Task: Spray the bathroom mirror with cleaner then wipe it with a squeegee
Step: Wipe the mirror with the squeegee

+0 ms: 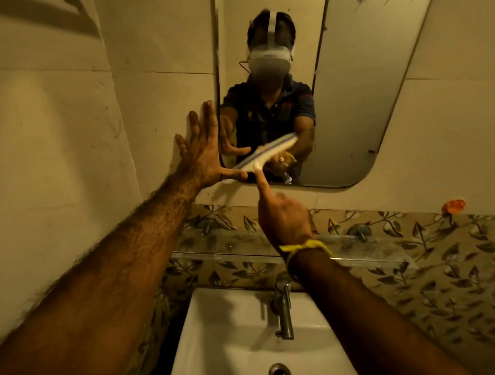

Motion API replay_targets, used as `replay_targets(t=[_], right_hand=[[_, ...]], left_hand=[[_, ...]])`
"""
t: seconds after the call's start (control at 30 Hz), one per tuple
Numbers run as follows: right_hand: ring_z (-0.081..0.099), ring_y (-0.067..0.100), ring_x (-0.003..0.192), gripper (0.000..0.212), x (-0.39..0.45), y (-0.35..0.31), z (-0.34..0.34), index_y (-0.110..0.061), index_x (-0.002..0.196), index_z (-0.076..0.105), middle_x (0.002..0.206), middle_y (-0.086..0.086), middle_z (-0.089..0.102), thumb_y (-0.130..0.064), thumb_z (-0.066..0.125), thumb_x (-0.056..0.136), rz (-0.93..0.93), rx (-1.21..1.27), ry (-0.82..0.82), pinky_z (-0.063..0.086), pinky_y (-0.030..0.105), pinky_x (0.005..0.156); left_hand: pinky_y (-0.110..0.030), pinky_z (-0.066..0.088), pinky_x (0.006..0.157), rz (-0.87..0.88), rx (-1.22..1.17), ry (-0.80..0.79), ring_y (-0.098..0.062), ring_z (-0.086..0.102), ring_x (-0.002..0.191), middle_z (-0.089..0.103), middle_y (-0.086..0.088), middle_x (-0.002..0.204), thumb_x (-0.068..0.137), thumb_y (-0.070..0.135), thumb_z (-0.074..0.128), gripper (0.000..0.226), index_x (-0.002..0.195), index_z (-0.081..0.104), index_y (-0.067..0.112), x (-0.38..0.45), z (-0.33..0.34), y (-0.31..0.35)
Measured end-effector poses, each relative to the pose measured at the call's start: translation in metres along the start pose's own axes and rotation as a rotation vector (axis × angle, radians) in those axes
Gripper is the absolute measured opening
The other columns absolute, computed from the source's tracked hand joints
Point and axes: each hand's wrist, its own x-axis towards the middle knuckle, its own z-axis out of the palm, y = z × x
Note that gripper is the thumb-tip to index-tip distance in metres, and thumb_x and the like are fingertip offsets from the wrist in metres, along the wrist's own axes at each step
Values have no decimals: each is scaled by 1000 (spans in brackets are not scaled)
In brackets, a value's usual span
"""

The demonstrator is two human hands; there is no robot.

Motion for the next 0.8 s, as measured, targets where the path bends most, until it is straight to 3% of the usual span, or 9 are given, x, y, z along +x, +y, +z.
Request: replay_targets(t=[0.13,0.3,0.37,0.47,0.53,0.7,0.8], right_hand=[[35,21,41,68,25,-2,-5,-25,154,22,56,3,47,-14,50,93,-27,-41,3,32,29,40],[43,21,40,65,-42,48,-2,-23,153,18,55,4,55,-14,49,96,35,-47,-31,44,33,39],[46,25,40,64,-40,57,-9,-26,153,22,52,4,52,-14,49,96,115,-20,34,46,35,40],[37,23,37,66,4,56,-24,-27,151,31,49,3,41,-12,52,90,185,-6,202,36,29,39],[39,25,36,68,24,59,-31,-28,150,31,47,5,44,-14,54,87,195,-15,257,37,29,38],[46,19,42,60,-33,76,-14,-23,154,22,53,0,49,-17,44,98,197,67,103,50,35,42],[46,17,43,55,-46,86,-19,-23,152,29,55,4,56,-21,44,99,323,160,161,47,31,42]], left_hand=[[-76,-2,113,-34,22,22,-39,-26,150,-33,-9,162,45,88,65,161,152,-31,17,-1,3,5],[-77,1,113,-81,50,23,-42,-28,148,-36,-10,161,52,78,78,160,150,-36,23,-2,4,11],[-78,1,112,-101,45,25,-45,-29,147,-36,-13,161,52,79,78,160,150,-35,23,0,8,20],[-80,1,110,-134,37,59,-51,-28,145,-33,-19,160,51,82,76,159,152,-31,21,4,18,32],[-81,0,109,-151,21,89,-53,-27,145,-31,-21,161,51,85,72,157,153,-29,21,7,23,34],[-80,-2,108,-141,-15,117,-50,-29,145,-33,-16,161,53,89,67,153,151,-32,27,7,25,23],[-81,-1,109,-137,18,118,-51,-27,145,-32,-17,162,52,92,62,151,153,-30,26,3,27,23]])
